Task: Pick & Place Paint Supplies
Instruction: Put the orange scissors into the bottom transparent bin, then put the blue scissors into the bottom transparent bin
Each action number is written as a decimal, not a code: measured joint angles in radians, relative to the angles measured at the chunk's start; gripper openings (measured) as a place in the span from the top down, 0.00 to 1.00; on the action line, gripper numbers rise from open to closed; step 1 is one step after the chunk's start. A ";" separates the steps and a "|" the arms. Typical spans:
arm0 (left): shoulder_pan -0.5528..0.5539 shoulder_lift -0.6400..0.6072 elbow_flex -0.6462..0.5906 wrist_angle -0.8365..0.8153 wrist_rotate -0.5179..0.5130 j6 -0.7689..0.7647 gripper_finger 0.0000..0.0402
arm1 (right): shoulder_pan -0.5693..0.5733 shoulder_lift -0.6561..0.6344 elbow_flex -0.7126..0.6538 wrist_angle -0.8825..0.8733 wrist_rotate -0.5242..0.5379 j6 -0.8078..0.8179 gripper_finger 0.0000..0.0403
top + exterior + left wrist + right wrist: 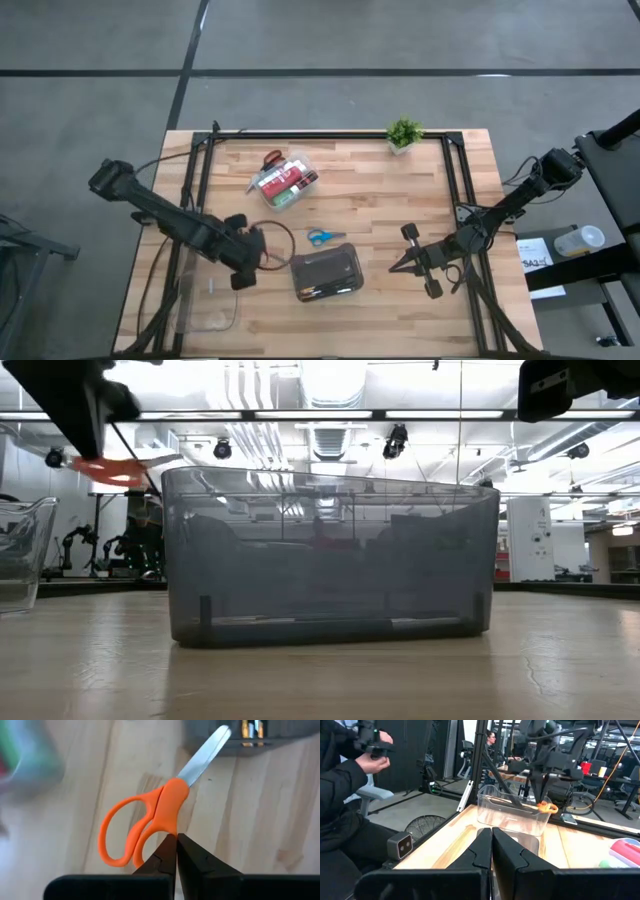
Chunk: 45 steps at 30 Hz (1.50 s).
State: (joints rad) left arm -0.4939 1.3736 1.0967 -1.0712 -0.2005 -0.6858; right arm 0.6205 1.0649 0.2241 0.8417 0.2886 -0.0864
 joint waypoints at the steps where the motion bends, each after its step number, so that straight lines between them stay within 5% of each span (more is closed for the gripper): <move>1: -0.004 -0.020 -0.002 -0.018 0.002 -0.057 0.97 | 0.000 0.000 0.000 0.000 0.000 0.000 0.98; 10: -0.147 -0.112 -0.003 -0.182 0.015 -0.574 0.97 | 0.000 0.000 0.000 0.000 0.000 0.000 0.98; 21: -0.406 -0.113 -0.006 -0.233 0.036 -0.970 0.99 | 0.001 0.000 0.000 0.000 0.000 0.000 0.98; 29: -0.408 -0.113 -0.006 -0.244 0.016 -0.994 0.92 | 0.001 0.000 0.000 0.000 0.000 0.000 0.98; 45: -0.306 -0.113 -0.007 -0.174 -0.110 -0.916 0.54 | 0.001 0.000 0.000 0.000 0.000 0.000 0.98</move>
State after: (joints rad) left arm -0.7999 1.2606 1.0901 -1.2452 -0.3103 -1.6019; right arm 0.6212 1.0645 0.2241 0.8418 0.2882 -0.0860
